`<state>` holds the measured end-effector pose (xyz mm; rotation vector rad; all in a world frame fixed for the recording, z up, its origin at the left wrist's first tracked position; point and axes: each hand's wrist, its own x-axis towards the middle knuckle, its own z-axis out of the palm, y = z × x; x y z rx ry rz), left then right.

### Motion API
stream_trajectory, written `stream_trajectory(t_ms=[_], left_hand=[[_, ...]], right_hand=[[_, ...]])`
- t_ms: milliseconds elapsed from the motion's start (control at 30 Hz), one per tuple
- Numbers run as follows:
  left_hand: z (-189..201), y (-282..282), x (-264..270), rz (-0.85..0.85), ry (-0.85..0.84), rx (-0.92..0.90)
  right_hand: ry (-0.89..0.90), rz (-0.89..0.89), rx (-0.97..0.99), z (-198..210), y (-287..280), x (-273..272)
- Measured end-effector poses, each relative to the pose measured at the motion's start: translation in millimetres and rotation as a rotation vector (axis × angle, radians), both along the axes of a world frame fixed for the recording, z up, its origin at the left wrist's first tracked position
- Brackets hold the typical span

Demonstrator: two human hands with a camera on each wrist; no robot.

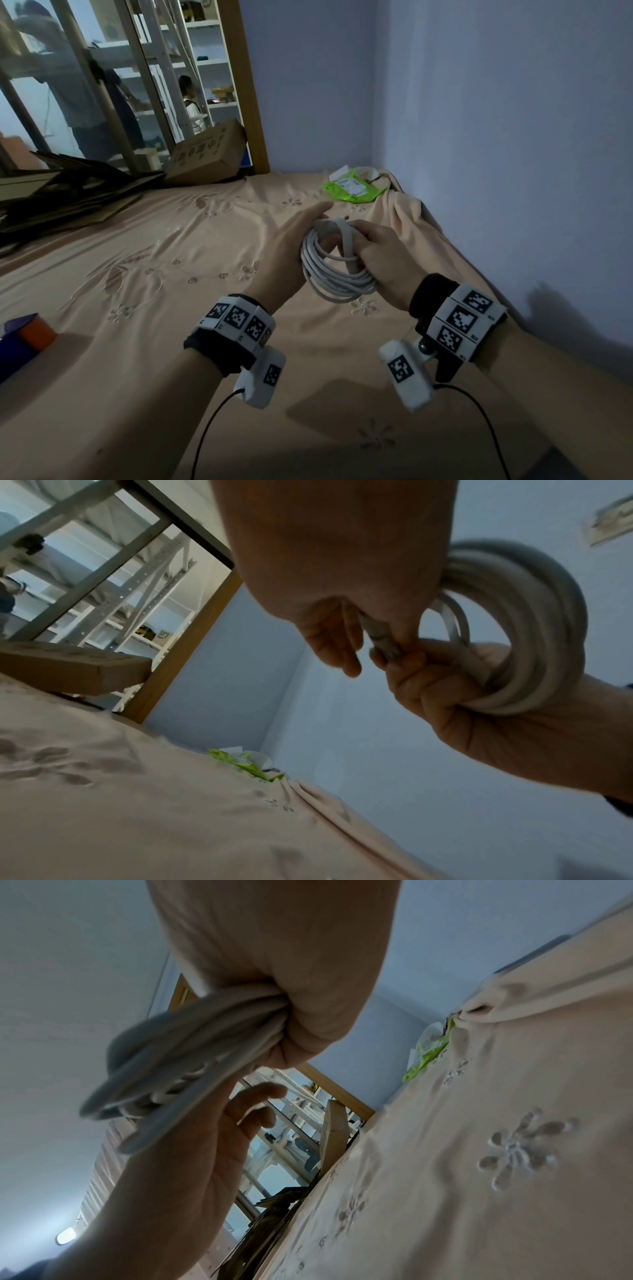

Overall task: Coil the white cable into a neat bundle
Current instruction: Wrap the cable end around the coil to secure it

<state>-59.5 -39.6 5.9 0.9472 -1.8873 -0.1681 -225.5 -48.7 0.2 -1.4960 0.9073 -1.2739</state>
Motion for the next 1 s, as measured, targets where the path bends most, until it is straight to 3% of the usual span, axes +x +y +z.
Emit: stream_trajectory(t_ms=[100,233,300,400,500,833,1000], left_hand=[[4.4,-3.5,6.8,0.012,-0.062,0.168],[8.3,0.2,13.5,-0.058,0.199,0.384],[11.5,3.5,12.7,-0.102,0.243,0.478],[11.3,4.7,6.3,-0.136,0.153,0.482],[11.8,-0.6,0.1,-0.042,0.083,0.378],[16.7,-5.9,-1.2,-0.007,0.520,0.639],[15.9,-11.6,1.1,0.110,0.504,0.722]], right_hand=[[0.028,-0.052,0.010,-4.1,-5.9,-4.5],[0.038,-0.082,0.018,-9.7,-9.3,-8.5],[0.036,-0.095,0.009,-10.2,-9.4,-8.8],[0.031,-0.075,-0.001,-10.5,-7.7,-6.5],[0.067,-0.046,-0.021,-10.4,-4.0,-4.0],[0.071,0.067,-0.078,-10.7,4.9,-5.0],[0.085,0.069,-0.079,-14.6,5.2,-7.0]])
